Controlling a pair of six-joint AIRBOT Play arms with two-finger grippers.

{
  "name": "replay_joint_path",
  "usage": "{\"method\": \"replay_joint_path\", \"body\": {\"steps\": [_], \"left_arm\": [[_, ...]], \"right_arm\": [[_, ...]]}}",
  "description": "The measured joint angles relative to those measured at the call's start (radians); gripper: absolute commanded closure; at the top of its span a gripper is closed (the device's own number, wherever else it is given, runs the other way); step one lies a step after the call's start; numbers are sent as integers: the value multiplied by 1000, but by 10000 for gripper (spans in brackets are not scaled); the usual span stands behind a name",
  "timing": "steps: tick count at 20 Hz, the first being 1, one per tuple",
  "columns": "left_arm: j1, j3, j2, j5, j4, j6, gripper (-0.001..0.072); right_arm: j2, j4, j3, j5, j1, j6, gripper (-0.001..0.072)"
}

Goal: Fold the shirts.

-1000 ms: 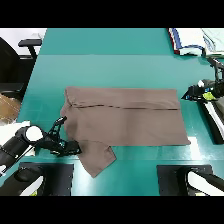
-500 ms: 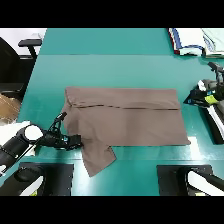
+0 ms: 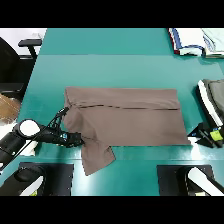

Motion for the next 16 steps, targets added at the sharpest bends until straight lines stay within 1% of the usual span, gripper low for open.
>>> {"method": "replay_joint_path", "body": {"steps": [2,3,4,5,6,7,8,9,11,13,16], "left_arm": [[0,2,0,1,-2,3,680],[0,3,0,4,-2,3,680],[0,3,0,4,-2,4,681],[0,3,0,5,-2,4,680],[0,3,0,5,-1,5,681],[0,3,0,4,4,6,681],[0,4,0,2,17,6,681],[0,4,0,-16,34,6,682],[0,4,6,-77,66,6,683],[0,4,48,-137,92,-2,683],[0,5,164,-232,141,-75,682]], "right_arm": [[3,20,-60,-27,-23,0,217],[4,32,-82,-46,-23,0,282],[4,43,-97,-67,-17,0,293],[5,51,-109,-90,-3,0,400],[5,59,-117,-114,14,0,555],[5,61,-123,-137,33,1,597],[6,64,-127,-150,49,1,673],[6,66,-130,-161,65,-1,696],[13,67,-134,-166,92,-17,696],[43,58,-135,-146,106,-28,696],[145,6,-121,-80,116,-35,697]]}}
